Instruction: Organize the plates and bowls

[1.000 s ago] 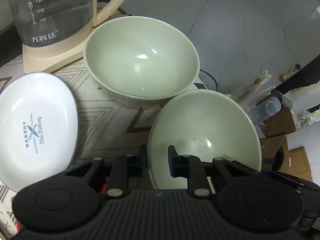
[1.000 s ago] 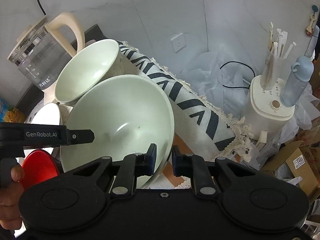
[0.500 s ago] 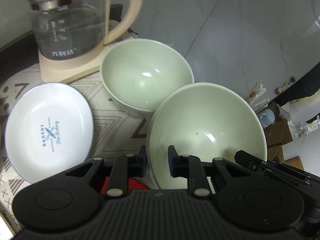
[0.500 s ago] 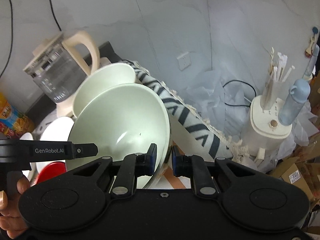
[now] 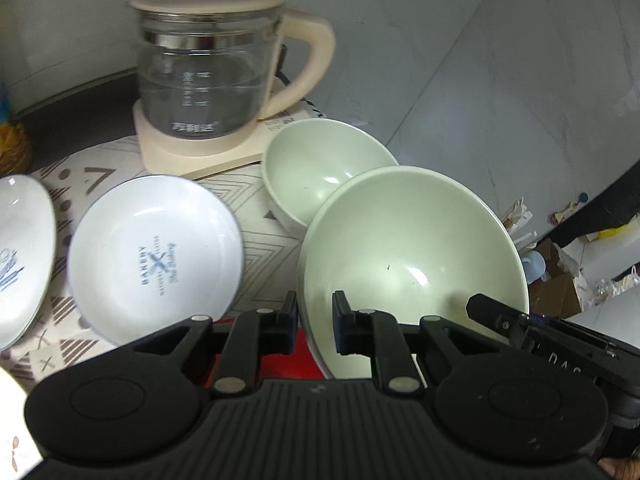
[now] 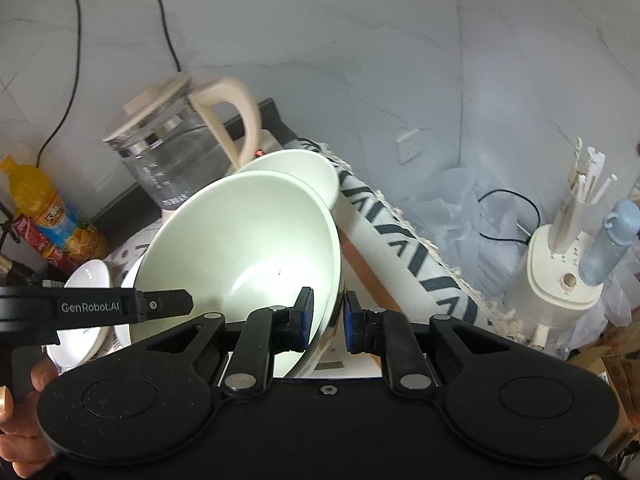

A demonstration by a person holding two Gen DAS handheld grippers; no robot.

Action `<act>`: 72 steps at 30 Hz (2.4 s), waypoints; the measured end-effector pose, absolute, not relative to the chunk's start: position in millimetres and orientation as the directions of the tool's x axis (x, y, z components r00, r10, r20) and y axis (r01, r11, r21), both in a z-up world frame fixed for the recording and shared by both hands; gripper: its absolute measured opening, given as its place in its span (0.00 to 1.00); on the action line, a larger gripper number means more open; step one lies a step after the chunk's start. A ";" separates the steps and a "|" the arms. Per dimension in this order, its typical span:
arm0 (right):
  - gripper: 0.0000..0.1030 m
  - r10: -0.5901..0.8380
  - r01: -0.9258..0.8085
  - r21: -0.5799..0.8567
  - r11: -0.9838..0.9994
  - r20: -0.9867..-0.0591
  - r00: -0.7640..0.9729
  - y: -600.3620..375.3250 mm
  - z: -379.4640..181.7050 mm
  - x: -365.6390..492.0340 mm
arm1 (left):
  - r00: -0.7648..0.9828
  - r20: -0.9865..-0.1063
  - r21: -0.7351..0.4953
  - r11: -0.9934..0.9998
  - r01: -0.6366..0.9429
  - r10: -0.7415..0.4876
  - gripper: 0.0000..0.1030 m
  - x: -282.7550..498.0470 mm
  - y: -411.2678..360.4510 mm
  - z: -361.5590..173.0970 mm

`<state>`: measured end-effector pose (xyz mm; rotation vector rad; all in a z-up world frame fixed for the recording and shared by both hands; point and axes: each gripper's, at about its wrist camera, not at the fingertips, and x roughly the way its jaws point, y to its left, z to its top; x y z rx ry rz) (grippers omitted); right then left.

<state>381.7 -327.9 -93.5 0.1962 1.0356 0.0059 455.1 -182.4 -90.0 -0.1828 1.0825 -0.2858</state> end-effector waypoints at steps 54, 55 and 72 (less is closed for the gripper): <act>0.09 0.206 -0.239 0.122 0.963 -0.908 0.366 -234.4 -124.7 364.8 | 0.325 -0.908 -0.343 0.913 -0.222 -0.263 0.13 367.6 -85.7 -141.4; 0.08 0.193 -0.231 0.111 0.966 -0.909 0.369 -235.0 -126.3 365.6 | 0.326 -0.907 -0.348 0.909 -0.228 -0.265 0.15 367.6 -84.9 -141.0; 0.07 0.174 -0.253 0.077 0.964 -0.905 0.388 -230.0 -129.4 369.6 | 0.376 -0.899 -0.330 0.912 -0.243 -0.225 0.16 377.3 -79.5 -113.8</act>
